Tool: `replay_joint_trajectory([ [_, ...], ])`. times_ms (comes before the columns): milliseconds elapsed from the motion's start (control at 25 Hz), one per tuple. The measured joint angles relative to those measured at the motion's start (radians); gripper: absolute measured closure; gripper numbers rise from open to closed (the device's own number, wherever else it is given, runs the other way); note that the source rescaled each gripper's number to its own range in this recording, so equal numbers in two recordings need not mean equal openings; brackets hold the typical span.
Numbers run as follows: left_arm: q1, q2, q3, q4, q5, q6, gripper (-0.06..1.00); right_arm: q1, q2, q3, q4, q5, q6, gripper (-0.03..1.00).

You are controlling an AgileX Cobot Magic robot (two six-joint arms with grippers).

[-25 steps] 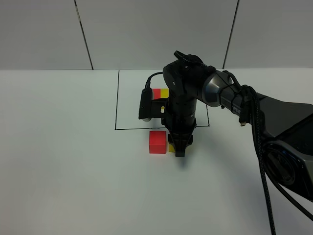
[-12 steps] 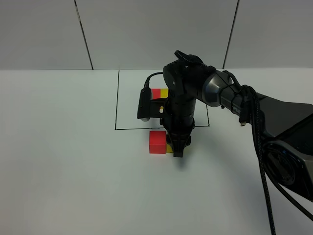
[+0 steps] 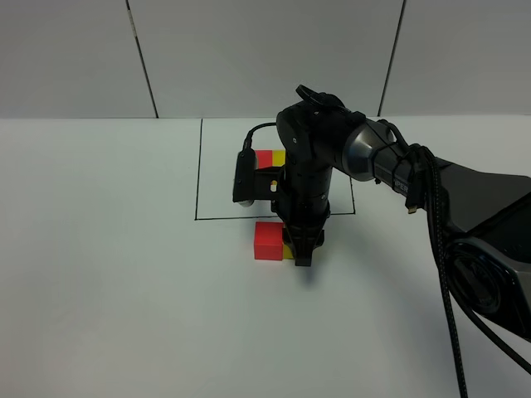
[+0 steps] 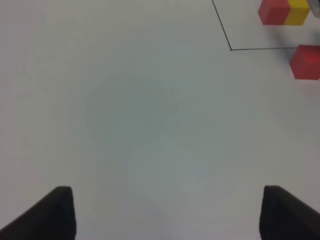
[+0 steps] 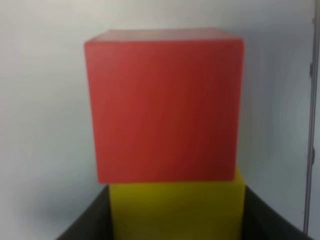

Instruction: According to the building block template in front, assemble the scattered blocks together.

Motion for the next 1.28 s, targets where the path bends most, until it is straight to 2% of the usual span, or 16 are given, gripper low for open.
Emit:
replay_joint_trajectory([
  [440, 0.0, 0.0, 0.0, 0.0, 0.0, 0.0, 0.2, 0.0, 0.0, -0.001, 0.0, 0.01, -0.009, 0.97],
  [520, 0.0, 0.0, 0.0, 0.0, 0.0, 0.0, 0.2, 0.0, 0.0, -0.001, 0.0, 0.016, -0.016, 0.94],
  [560, 0.0, 0.0, 0.0, 0.0, 0.0, 0.0, 0.2, 0.0, 0.0, -0.001, 0.0, 0.026, -0.016, 0.88],
  [600, 0.0, 0.0, 0.0, 0.0, 0.0, 0.0, 0.2, 0.0, 0.0, -0.001, 0.0, 0.036, -0.019, 0.77],
  [760, 0.0, 0.0, 0.0, 0.0, 0.0, 0.0, 0.2, 0.0, -0.033, -0.001, 0.0, 0.054, -0.019, 0.26],
  [840, 0.0, 0.0, 0.0, 0.0, 0.0, 0.0, 0.2, 0.0, -0.063, -0.001, 0.0, 0.055, 0.005, 0.08],
  [960, 0.0, 0.0, 0.0, 0.0, 0.0, 0.0, 0.2, -0.003, -0.111, -0.001, 0.0, 0.055, 0.096, -0.01],
  [1160, 0.0, 0.0, 0.0, 0.0, 0.0, 0.0, 0.2, -0.062, -0.189, -0.001, 0.043, 0.057, 0.297, -0.03],
  [1280, 0.0, 0.0, 0.0, 0.0, 0.0, 0.0, 0.2, -0.132, -0.24, -0.001, 0.053, 0.058, 0.425, -0.03],
])
